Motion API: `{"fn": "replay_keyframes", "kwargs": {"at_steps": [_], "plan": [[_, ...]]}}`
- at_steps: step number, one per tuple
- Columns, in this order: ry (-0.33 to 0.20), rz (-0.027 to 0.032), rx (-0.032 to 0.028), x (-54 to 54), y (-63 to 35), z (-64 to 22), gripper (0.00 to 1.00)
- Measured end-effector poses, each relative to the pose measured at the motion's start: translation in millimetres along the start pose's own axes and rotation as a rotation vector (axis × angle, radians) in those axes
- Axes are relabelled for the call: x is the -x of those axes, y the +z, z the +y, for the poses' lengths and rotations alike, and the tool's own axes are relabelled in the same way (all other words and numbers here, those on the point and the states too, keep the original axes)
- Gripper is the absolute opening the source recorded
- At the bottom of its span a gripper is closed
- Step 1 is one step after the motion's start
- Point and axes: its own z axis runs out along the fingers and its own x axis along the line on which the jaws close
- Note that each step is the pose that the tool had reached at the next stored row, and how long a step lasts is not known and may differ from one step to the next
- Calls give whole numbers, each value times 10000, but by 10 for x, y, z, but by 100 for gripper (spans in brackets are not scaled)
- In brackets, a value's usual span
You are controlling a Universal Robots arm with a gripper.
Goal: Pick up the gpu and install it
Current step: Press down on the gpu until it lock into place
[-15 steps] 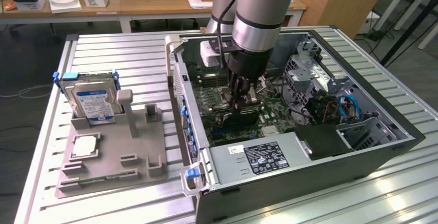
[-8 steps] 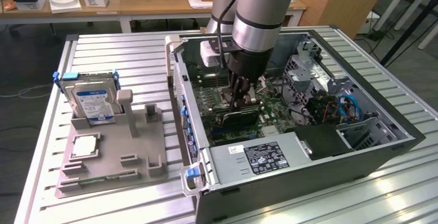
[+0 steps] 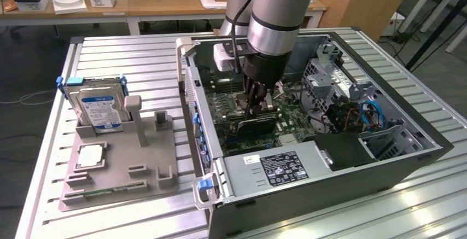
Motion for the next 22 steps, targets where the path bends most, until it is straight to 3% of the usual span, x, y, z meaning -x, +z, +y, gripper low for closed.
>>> {"fn": "replay_keyframes", "kwargs": {"at_steps": [6, 13, 22], "plan": [[0, -4, -1, 0, 3, 0, 11], [0, -4, 0, -1, 108, -1, 11], [0, 0, 2, -2, 139, -1, 11]]}}
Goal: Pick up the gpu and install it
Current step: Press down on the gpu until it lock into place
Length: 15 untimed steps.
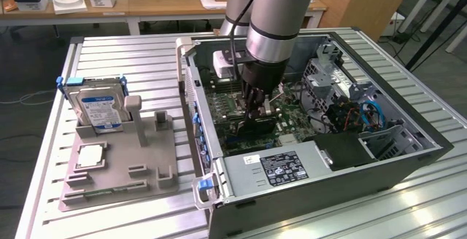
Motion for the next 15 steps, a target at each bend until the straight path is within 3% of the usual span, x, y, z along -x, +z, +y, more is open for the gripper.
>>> {"fn": "replay_keyframes", "kwargs": {"at_steps": [15], "plan": [[0, 0, 1, -1, 40, 0, 11]]}}
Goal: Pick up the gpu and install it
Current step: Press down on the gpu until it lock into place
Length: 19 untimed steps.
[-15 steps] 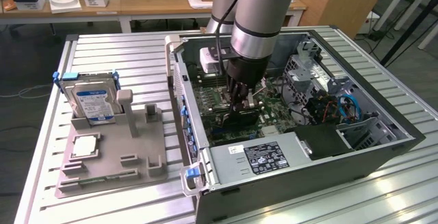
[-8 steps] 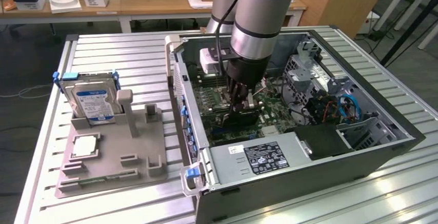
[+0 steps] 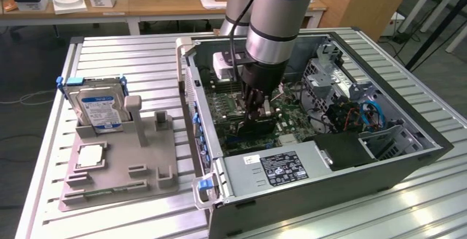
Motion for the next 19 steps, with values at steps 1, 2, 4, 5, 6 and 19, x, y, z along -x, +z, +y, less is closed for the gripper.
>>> {"fn": "replay_keyframes", "kwargs": {"at_steps": [1, 2, 4, 5, 6, 19], "plan": [[0, -1, 0, 0, 3, 0, 11], [0, 2, 0, 0, 4, 0, 11], [0, 4, 1, 0, 6, 0, 11], [0, 2, 1, 0, 7, 0, 11], [0, -1, -1, 0, 9, 0, 11], [1, -5, -4, 2, -114, 1, 11]]}}
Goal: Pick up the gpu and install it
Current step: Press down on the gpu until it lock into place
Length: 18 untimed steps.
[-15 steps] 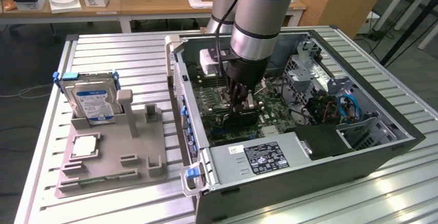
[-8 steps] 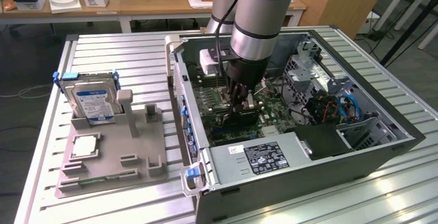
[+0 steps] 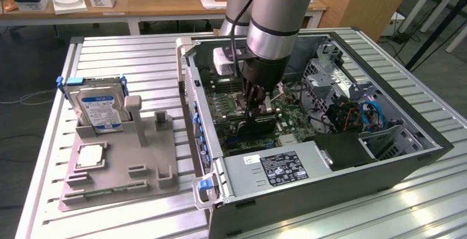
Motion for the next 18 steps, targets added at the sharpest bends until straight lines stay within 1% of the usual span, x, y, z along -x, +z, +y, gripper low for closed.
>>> {"fn": "replay_keyframes", "kwargs": {"at_steps": [10, 14, 18], "plan": [[0, 2, 2, 2, -187, 2, 11], [0, 1, 2, 3, -219, 2, 11], [0, 2, 2, 3, -220, 2, 11]]}}
